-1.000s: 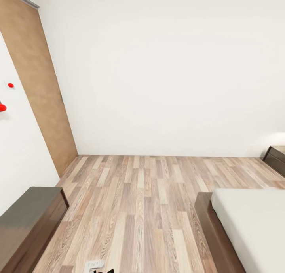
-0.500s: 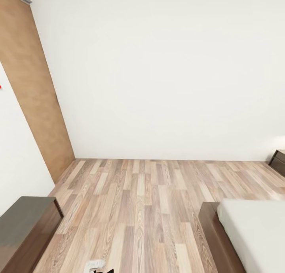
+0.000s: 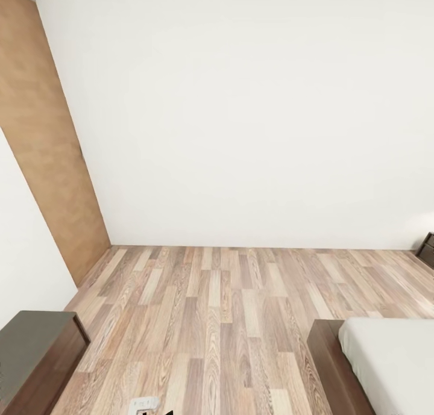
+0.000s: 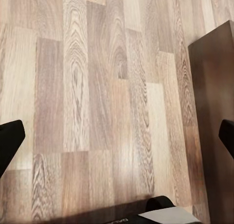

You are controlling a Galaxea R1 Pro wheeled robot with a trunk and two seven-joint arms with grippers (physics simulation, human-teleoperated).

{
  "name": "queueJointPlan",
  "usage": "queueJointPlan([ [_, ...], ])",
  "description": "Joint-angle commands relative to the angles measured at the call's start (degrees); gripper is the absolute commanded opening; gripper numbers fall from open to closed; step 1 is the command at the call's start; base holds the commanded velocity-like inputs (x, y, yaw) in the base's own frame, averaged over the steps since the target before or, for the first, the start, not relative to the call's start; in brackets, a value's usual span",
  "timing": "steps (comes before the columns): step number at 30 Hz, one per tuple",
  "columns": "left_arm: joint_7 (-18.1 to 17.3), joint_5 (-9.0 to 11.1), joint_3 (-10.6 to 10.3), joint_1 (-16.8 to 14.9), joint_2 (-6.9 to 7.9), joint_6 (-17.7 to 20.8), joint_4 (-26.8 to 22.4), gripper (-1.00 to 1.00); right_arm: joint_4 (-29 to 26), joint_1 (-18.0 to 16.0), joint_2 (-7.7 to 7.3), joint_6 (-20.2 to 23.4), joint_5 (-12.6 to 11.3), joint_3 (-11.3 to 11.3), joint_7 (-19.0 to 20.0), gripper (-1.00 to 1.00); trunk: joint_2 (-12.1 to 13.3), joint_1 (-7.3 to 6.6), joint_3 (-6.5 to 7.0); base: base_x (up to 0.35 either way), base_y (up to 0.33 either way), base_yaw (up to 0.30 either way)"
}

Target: In the bedroom, move the book from the bed onto either nightstand, and place the two sandals side by side next to the bed.

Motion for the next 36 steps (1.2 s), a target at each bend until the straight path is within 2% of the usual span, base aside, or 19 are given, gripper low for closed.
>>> queueJointPlan([
  [1,-0.2,-0.2,0.3,-0.1,0.02,-0.2,0.1,1.0,0.3,-0.1,-0.01,-0.3,-0.4,0.1,0.3,1.0,-0.1,0.02,-0.11,0.0,0.0,0.0],
  [14,-0.2,-0.2,0.3,0.0,0.02,-0.2,0.1,1.0,0.3,-0.1,-0.01,-0.3,-0.6,0.1,0.3,1.0,-0.1,0.02,-0.11,0.038,0.0,0.0],
  [36,-0.1,-0.2,0.4,0.0,0.02,-0.2,0.1,1.0,0.3,-0.1,-0.01,-0.3,-0.6,0.1,0.3,1.0,-0.1,0.02,-0.11,0.319,0.0,0.0],
])
